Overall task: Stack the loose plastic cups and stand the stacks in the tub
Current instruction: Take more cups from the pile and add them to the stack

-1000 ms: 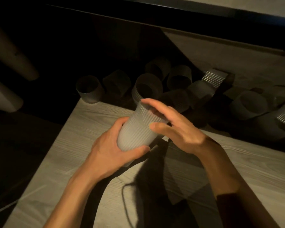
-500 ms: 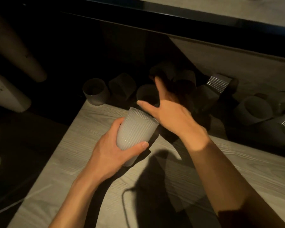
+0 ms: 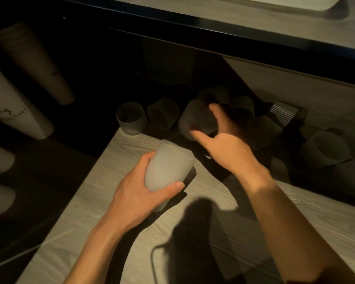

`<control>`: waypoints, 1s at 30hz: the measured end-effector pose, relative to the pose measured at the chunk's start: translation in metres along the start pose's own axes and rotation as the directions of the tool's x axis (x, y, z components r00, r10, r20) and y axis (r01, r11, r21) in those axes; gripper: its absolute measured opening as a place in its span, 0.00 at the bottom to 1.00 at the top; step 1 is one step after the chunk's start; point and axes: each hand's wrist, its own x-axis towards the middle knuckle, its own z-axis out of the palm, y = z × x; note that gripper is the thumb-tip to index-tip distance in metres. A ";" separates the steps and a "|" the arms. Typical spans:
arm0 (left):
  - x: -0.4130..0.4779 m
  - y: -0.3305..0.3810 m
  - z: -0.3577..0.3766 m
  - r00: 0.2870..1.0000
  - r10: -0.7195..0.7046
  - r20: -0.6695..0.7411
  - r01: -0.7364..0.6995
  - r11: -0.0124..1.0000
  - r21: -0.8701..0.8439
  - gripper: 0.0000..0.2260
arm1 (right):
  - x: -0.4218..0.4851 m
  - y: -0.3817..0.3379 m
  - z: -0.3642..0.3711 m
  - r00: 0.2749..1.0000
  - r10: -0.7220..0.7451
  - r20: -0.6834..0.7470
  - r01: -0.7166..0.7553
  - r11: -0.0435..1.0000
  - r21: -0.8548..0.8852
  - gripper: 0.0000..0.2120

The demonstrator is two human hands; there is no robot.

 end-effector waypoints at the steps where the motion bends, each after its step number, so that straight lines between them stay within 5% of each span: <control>1: 0.000 0.000 -0.001 1.000 0.001 -0.001 -0.001 1.000 -0.001 0.37 | -0.004 0.000 -0.003 0.999 -0.045 0.003 0.044 0.990 0.133 0.28; 6: -0.002 -0.005 -0.005 1.000 0.026 -0.009 -0.026 0.999 -0.034 0.37 | -0.018 -0.004 0.004 0.945 -0.242 0.222 0.160 0.929 0.335 0.22; 13: -0.008 -0.014 -0.010 0.997 -0.010 -0.077 0.006 0.999 -0.048 0.37 | -0.029 -0.014 0.039 0.895 -0.284 0.342 0.124 0.898 0.422 0.28; 17: -0.016 -0.022 -0.021 0.986 -0.094 -0.136 0.084 0.993 -0.081 0.34 | -0.017 -0.027 0.063 0.950 -0.287 0.125 0.208 0.878 0.432 0.27; 20: -0.021 -0.026 -0.033 0.970 -0.171 -0.171 0.152 0.981 -0.119 0.34 | 0.010 -0.047 0.074 0.984 -0.154 -0.086 0.176 0.859 0.480 0.16; 22: -0.021 -0.031 -0.042 0.960 -0.196 -0.200 0.171 0.976 -0.137 0.35 | 0.027 -0.063 0.079 0.976 -0.195 -0.096 0.215 0.927 0.306 0.12; 26: -0.024 -0.039 -0.058 0.948 -0.236 -0.214 0.210 0.968 -0.138 0.37 | 0.054 -0.074 0.101 0.933 -0.320 0.165 0.348 0.920 -0.183 0.23; 30: -0.025 -0.043 -0.068 0.946 -0.246 -0.213 0.216 0.964 -0.157 0.37 | 0.061 -0.069 0.116 0.941 -0.295 0.167 0.331 0.907 -0.261 0.16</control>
